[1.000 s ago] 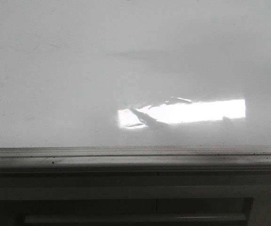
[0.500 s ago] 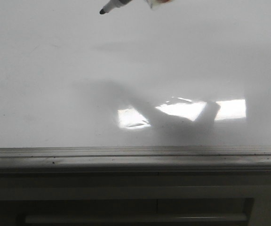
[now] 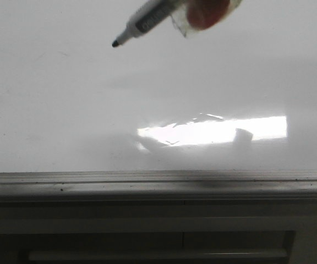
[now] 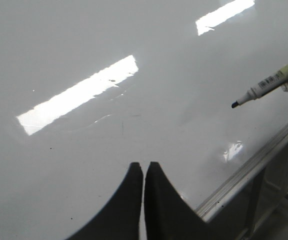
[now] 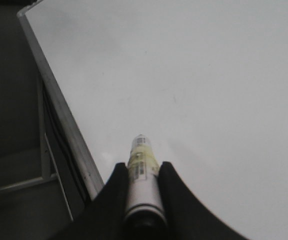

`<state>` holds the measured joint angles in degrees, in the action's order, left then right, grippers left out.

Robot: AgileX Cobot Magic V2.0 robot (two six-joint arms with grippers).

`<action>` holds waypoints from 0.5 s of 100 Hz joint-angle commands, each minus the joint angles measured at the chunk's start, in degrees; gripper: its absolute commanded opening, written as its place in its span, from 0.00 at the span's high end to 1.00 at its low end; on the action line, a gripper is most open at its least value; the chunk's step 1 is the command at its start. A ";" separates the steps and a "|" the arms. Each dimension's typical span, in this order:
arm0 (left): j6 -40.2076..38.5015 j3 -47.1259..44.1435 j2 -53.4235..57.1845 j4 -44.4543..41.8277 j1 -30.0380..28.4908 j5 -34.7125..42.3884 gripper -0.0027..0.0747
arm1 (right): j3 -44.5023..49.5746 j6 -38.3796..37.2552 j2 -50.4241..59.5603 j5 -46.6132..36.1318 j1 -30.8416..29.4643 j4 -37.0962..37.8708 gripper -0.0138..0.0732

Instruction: Write number 0 on whiteboard

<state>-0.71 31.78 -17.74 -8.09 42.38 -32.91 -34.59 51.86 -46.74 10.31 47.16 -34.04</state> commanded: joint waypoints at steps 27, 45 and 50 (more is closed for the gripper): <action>-0.72 1.58 -0.50 -0.20 -0.11 3.92 0.99 | -3.92 -21.59 0.54 -1.00 -0.42 20.34 0.89; -0.72 1.58 -0.50 -0.20 -0.11 3.92 0.99 | -9.46 -36.64 0.66 6.75 -4.92 39.96 0.89; -0.72 1.58 -0.50 -0.20 -0.11 3.92 0.99 | -10.54 -42.36 0.78 7.80 -5.74 43.14 0.89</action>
<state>-0.71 31.78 -17.74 -8.09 42.38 -32.91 -41.12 18.11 -46.74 19.51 43.15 1.46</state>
